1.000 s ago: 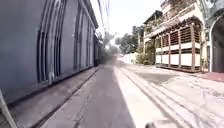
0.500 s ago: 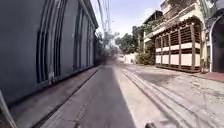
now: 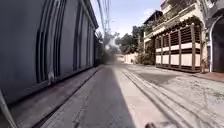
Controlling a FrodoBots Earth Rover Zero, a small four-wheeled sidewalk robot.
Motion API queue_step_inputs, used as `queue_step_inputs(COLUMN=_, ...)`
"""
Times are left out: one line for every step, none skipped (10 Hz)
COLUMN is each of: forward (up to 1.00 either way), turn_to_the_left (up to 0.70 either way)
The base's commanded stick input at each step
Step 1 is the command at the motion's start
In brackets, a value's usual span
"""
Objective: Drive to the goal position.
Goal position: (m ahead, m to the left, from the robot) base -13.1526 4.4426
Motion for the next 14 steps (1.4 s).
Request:
queue_step_inputs(forward=0.03, turn_to_the_left=0.05)
queue_step_inputs(forward=0.03, turn_to_the_left=0.05)
queue_step_inputs(forward=0.03, turn_to_the_left=0.05)
queue_step_inputs(forward=0.03, turn_to_the_left=0.05)
queue_step_inputs(forward=0.03, turn_to_the_left=0.05)
queue_step_inputs(forward=0.03, turn_to_the_left=0.05)
queue_step_inputs(forward=0.03, turn_to_the_left=0.05)
queue_step_inputs(forward=0.03, turn_to_the_left=0.05)
queue_step_inputs(forward=0.03, turn_to_the_left=0.05)
queue_step_inputs(forward=0.03, turn_to_the_left=0.05)
queue_step_inputs(forward=0.03, turn_to_the_left=0.00)
queue_step_inputs(forward=0.03, turn_to_the_left=-0.21)
queue_step_inputs(forward=0.03, turn_to_the_left=-0.45)
queue_step_inputs(forward=0.04, turn_to_the_left=-0.44)
